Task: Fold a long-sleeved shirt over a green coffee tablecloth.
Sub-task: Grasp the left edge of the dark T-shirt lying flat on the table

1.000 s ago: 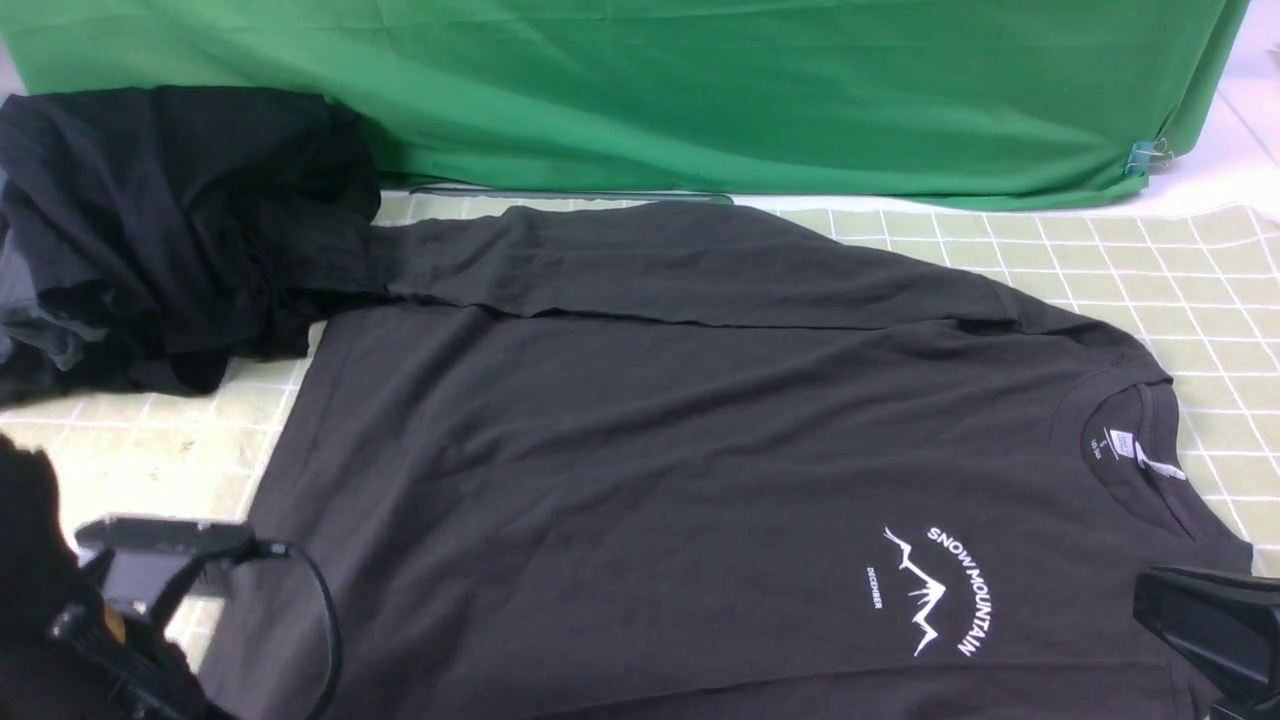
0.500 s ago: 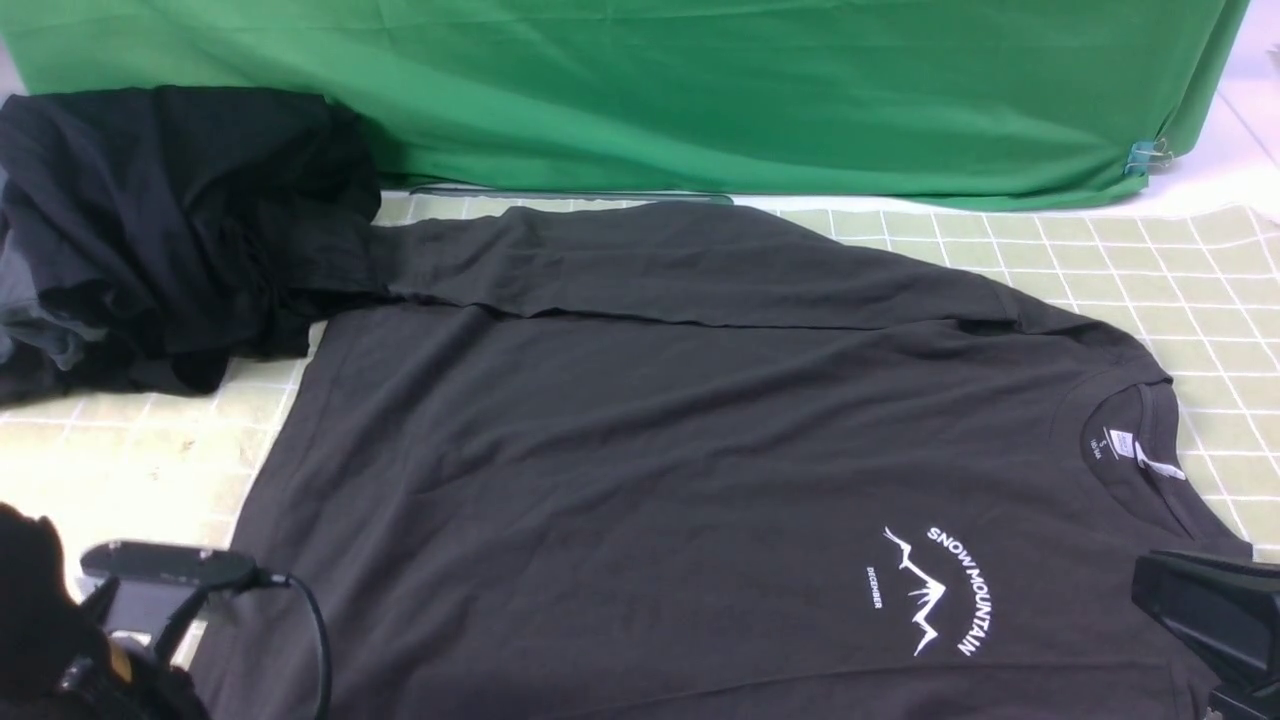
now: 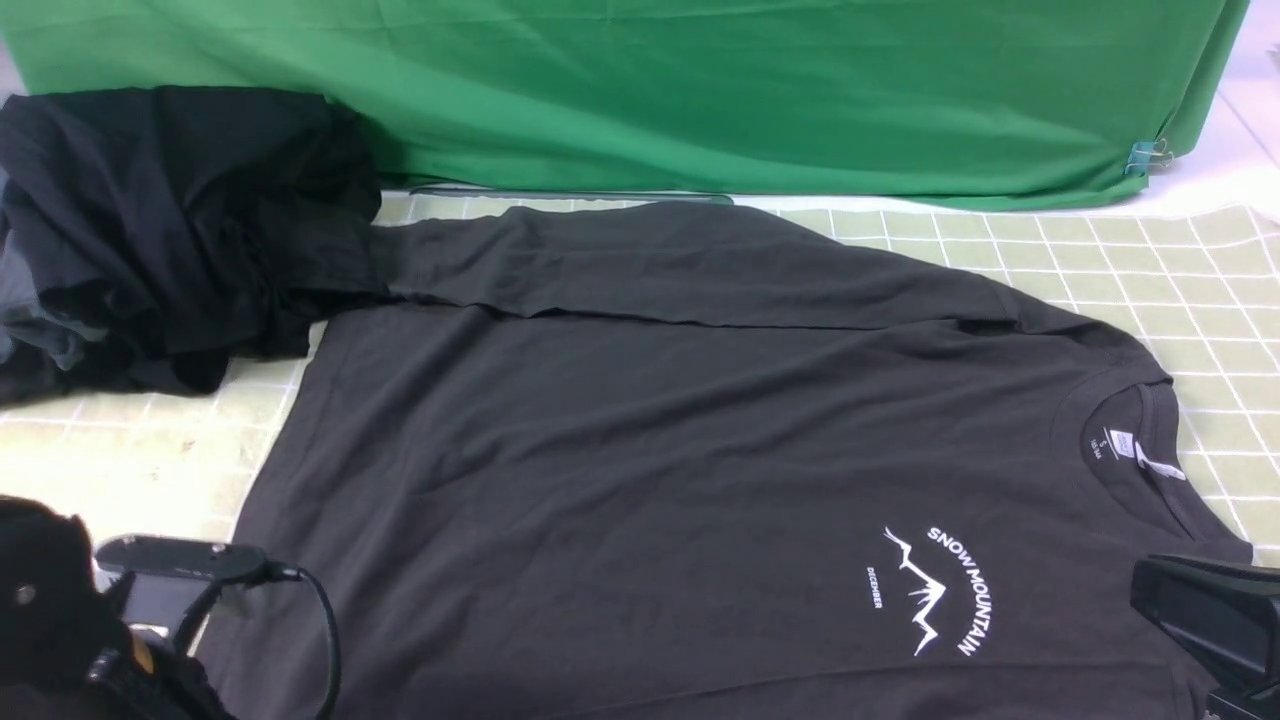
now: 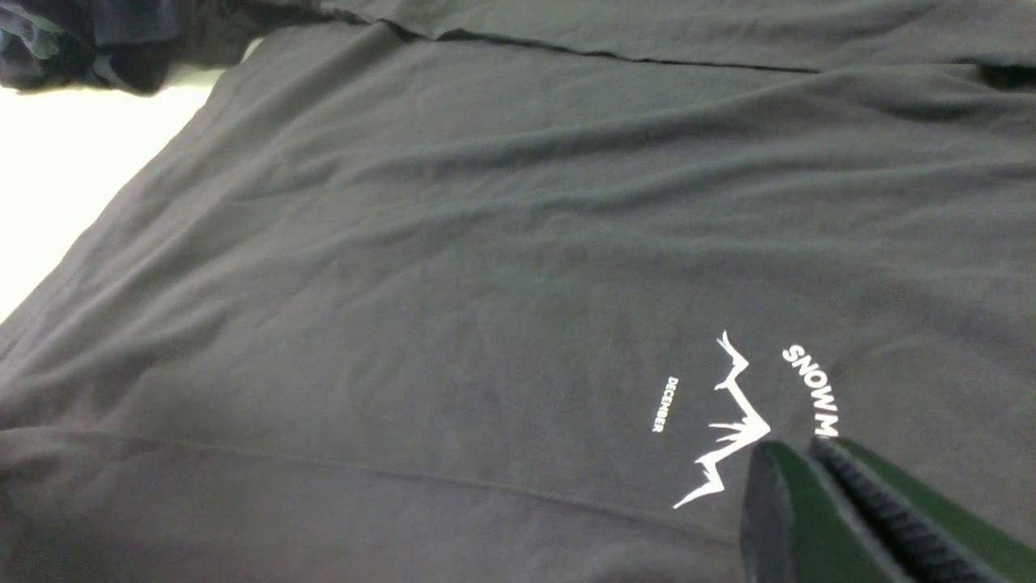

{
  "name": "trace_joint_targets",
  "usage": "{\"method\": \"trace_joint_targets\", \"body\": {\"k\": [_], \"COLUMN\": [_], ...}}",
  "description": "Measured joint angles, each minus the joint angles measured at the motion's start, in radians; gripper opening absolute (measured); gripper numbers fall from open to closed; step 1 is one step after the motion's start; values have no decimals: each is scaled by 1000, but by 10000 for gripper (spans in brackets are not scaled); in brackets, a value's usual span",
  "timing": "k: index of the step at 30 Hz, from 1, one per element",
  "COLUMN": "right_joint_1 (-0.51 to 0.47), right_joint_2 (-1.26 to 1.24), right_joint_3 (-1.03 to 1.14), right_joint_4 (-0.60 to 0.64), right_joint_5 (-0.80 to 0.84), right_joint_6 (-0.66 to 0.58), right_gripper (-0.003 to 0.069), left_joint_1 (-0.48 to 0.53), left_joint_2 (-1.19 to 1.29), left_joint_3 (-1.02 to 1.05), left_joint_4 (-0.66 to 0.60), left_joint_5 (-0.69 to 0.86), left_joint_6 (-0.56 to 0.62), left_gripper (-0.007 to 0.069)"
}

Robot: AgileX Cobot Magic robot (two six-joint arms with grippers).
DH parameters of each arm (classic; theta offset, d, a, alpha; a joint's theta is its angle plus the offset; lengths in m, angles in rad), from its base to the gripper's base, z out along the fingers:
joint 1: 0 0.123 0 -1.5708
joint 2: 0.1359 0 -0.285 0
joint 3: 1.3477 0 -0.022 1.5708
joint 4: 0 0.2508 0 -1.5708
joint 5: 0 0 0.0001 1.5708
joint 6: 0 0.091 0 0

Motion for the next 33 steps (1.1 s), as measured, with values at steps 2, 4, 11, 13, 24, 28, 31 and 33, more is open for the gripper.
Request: {"method": "trace_joint_targets", "body": {"k": [2,4,11,13,24,28,31,33], "right_joint_1": [0,0,0,0,0,0,0,0], "right_joint_2": [0,0,0,0,0,0,0,0], "right_joint_3": [0,0,0,0,0,0,0,0], "right_joint_4": [0,0,0,0,0,0,0,0], "right_joint_5": [0,0,-1,-1,-2,-2,-2,-2], "right_joint_6": [0,0,-1,-1,0,0,-1,0], "right_gripper": [10,10,13,15,20,20,20,20], "left_joint_1": [0,0,0,0,0,0,0,0], "left_joint_2": [28,35,5,-2,-25,-16,5,7], "left_joint_3": [0,0,-71,-82,-100,-97,-90,-90], "left_joint_4": [-15,-18,-26,-28,-6,-1,-3,-5], "left_joint_5": [9,15,137,150,173,135,106,103], "left_joint_6": [15,22,24,25,29,60,77,77], "left_gripper": [210,177,12,10,77,178,268,279]}}
